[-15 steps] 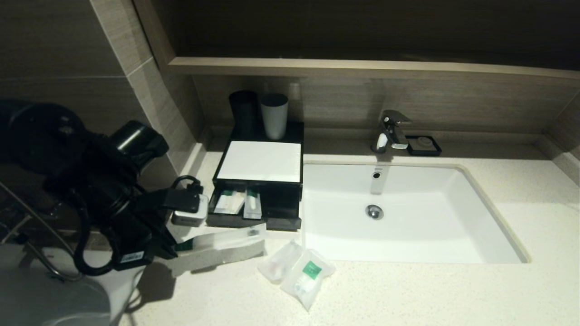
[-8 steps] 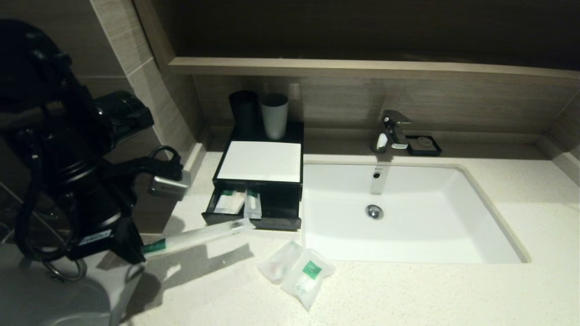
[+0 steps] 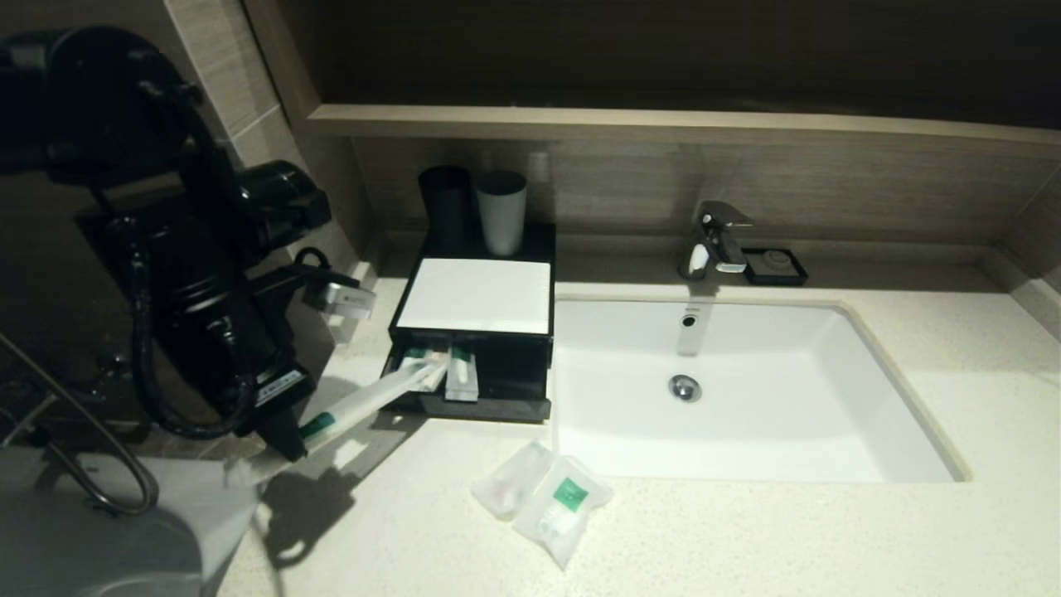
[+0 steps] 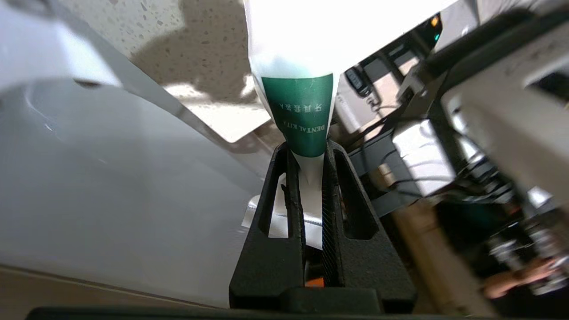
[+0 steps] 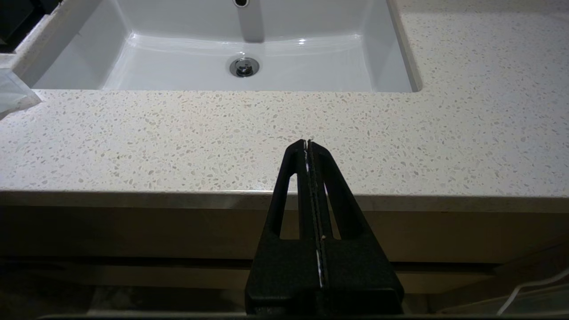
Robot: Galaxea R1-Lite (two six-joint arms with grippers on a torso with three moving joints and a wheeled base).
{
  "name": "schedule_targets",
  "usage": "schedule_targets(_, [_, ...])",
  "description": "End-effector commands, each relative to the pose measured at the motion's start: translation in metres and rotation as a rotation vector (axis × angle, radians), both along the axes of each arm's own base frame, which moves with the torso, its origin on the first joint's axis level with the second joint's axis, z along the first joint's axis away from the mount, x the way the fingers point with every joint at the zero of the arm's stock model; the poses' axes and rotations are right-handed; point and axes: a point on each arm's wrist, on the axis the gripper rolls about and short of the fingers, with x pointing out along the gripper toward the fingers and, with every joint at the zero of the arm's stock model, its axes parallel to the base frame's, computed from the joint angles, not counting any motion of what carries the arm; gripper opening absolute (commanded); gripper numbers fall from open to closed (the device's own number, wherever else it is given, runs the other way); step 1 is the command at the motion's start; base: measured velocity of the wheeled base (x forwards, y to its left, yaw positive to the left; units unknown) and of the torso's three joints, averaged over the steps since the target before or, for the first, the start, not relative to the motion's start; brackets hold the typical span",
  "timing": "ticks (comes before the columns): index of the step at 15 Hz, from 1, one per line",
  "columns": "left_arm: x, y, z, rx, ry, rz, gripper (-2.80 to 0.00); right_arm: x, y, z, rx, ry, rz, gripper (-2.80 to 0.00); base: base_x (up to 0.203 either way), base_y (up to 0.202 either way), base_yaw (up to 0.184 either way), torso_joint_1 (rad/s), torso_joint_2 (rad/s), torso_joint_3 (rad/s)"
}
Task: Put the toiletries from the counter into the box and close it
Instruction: Place the bathroom toiletry into the drawer
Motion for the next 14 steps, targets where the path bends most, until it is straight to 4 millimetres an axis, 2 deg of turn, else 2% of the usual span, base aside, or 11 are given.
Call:
schedule_targets(1, [-0.001,-0.007,0.000,0.005,0.011,0.028,-2.80,0.000,0.000,0.000,0.000,0.001,0.001,-2.80,0.000,0.000,0.000,0.000,0.00,0.000])
schedule_targets(3, [-0.004,-0.009,0.002,0.003,0.008,0.070,-2.80,0.000,0.000,0.000,0.000,0.001,0.001,-2.80,0.000,0.000,0.000,0.000,0.00,0.000])
schedule_targets(8, [-0.012,-0.019,0.008,0.007,-0.010,0.336,-2.80,0.000,0.000,0.000,0.000,0.001,0.001,-2.80,0.000,0.000,0.000,0.000,0.00,0.000])
schedule_targets(11, [-0.020,-0.020,0.013,0.022,-0.027,0.353,-2.80,0.000,0.000,0.000,0.000,0.001,0.001,-2.80,0.000,0.000,0.000,0.000,0.00,0.000])
schedule_targets(14, [-0.017,-0.024,0.009,0.103,-0.062,0.352,-2.80,0.000,0.000,0.000,0.000,0.001,0.001,-2.80,0.000,0.000,0.000,0.000,0.00,0.000])
